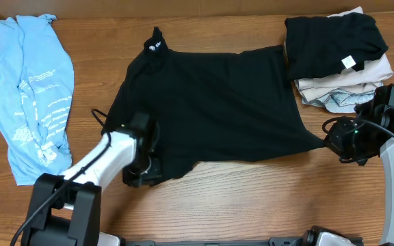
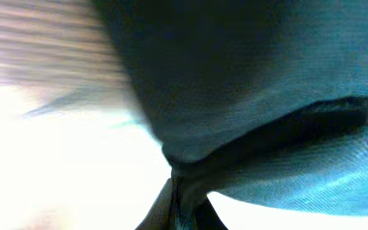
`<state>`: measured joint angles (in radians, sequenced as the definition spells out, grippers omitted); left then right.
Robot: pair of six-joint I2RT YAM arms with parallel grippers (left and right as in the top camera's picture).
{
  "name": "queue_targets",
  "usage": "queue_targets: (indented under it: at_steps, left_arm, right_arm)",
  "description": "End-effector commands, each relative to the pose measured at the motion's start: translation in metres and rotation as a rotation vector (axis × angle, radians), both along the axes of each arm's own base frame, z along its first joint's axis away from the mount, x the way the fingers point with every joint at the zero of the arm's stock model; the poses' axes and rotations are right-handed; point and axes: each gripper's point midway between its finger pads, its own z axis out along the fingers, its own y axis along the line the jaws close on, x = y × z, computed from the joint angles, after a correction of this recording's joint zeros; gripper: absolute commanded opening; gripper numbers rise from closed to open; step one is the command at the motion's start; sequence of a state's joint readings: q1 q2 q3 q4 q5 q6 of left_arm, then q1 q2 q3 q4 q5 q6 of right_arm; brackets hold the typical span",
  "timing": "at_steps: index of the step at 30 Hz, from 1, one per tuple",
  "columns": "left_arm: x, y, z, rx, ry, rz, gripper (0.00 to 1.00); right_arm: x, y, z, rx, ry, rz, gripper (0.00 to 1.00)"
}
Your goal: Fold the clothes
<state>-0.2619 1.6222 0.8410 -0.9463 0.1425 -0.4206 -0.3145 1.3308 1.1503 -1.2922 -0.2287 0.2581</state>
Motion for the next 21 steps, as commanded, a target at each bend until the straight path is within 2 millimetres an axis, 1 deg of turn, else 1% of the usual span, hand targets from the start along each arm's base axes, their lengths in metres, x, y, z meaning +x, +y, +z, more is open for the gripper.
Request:
queue_targets:
  at_steps: [1,5,6,7,9,11,13,15,17,21]
  left_arm:
    - [0.038,0.03,0.03,0.105,-0.075,0.016,0.04]
    - [0.066,0.07,0.081,0.233,-0.123,0.05,0.04]
    - [0.076,0.081,0.101,0.263,-0.15,0.065,0.04]
    - [0.08,0.085,0.109,0.27,-0.162,0.07,0.04]
    - [0.093,0.096,0.14,0.271,-0.211,0.064,0.04]
    - [0.101,0.103,0.161,0.269,-0.248,0.05,0.04]
    - [0.104,0.107,0.177,0.269,-0.271,0.036,0.04]
    - [0.105,0.11,0.186,0.269,-0.281,0.036,0.04]
    - [0.105,0.11,0.189,0.268,-0.283,0.029,0.04]
    - [0.099,0.109,0.186,0.266,-0.254,0.002,0.04]
  right_arm:
    - [-0.006,0.002,0.0,0.007,0.019,-0.003,0.04]
    - [-0.015,0.005,-0.001,0.02,0.059,-0.003,0.04]
    - [-0.018,0.006,-0.001,0.024,0.071,-0.004,0.04]
    - [-0.02,0.006,-0.002,0.026,0.077,-0.004,0.04]
    - [-0.024,0.008,-0.003,0.032,0.096,-0.004,0.04]
    - [-0.028,0.009,-0.004,0.038,0.111,-0.004,0.04]
    - [-0.032,0.011,-0.007,0.044,0.131,-0.004,0.04]
    - [-0.037,0.012,-0.009,0.051,0.151,-0.007,0.04]
    - [-0.041,0.014,-0.012,0.058,0.169,-0.013,0.04]
    - [-0.047,0.018,-0.017,0.083,0.202,-0.051,0.04]
